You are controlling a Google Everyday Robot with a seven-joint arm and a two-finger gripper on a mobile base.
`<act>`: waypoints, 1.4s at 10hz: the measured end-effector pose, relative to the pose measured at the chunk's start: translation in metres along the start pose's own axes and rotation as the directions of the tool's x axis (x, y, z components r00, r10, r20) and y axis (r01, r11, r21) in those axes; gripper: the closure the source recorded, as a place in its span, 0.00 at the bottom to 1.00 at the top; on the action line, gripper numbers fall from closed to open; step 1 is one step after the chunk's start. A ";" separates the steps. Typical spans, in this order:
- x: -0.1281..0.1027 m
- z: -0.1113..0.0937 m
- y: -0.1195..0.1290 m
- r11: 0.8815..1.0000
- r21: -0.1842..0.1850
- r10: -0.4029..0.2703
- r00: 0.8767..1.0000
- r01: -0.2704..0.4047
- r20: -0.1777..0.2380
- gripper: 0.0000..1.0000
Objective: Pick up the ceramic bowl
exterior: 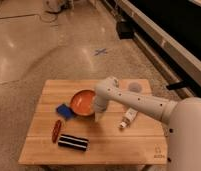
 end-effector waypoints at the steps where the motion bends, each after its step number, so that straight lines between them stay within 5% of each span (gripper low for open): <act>1: 0.000 0.000 0.001 1.000 0.000 0.000 1.000 0.000 0.003 0.82; 4: 0.000 -0.010 0.001 1.000 0.020 0.006 1.000 -0.006 0.026 1.00; 10: -0.006 -0.076 -0.004 0.988 0.151 -0.022 0.993 0.005 0.114 1.00; 14: -0.017 -0.121 -0.002 0.969 0.241 -0.083 0.984 0.043 0.159 1.00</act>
